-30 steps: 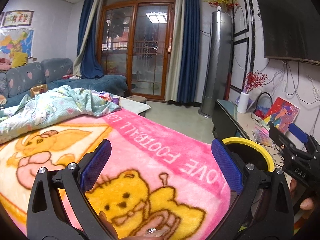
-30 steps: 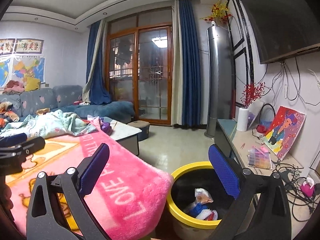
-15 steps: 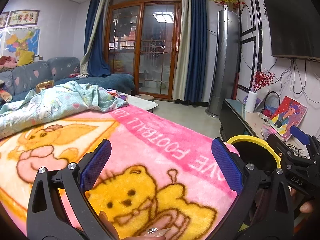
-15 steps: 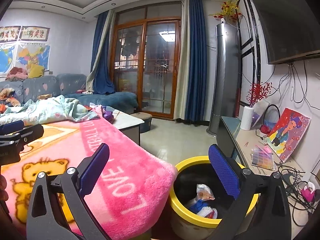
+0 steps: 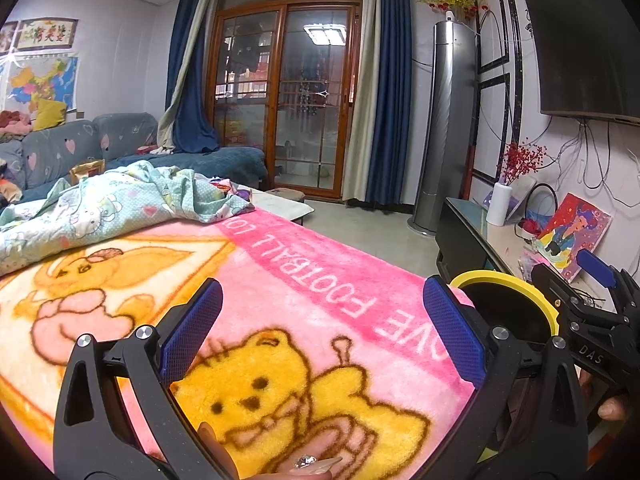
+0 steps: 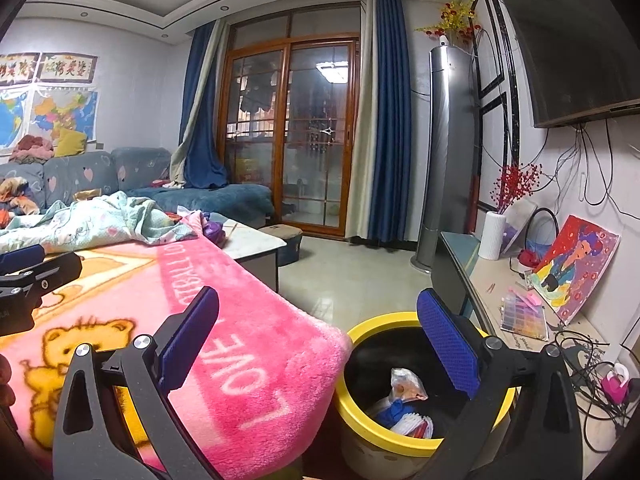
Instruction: Collect trash
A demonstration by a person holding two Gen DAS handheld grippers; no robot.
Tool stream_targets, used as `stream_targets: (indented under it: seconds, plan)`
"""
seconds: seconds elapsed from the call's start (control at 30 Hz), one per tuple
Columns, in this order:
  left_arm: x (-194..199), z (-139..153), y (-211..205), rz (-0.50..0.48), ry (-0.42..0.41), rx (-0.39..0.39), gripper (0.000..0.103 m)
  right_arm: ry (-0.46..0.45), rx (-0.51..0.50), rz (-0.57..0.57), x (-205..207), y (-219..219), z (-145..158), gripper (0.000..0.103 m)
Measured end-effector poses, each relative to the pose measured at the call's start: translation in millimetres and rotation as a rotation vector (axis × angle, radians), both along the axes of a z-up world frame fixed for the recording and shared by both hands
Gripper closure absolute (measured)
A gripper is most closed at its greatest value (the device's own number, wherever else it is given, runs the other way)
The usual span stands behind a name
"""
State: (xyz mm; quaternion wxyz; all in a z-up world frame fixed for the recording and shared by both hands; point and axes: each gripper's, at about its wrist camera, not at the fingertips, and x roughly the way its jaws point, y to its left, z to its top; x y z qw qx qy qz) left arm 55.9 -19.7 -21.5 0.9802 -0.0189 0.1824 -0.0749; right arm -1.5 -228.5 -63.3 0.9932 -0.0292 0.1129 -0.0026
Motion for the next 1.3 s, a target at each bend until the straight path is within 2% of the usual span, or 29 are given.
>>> stream_targets:
  seconds: [1.3]
  plan:
    - [-1.6,0.3,-3.6,0.000,-0.001,0.002,0.011,0.002,0.000,-0.003,0.1,0.6,2.6,0.006]
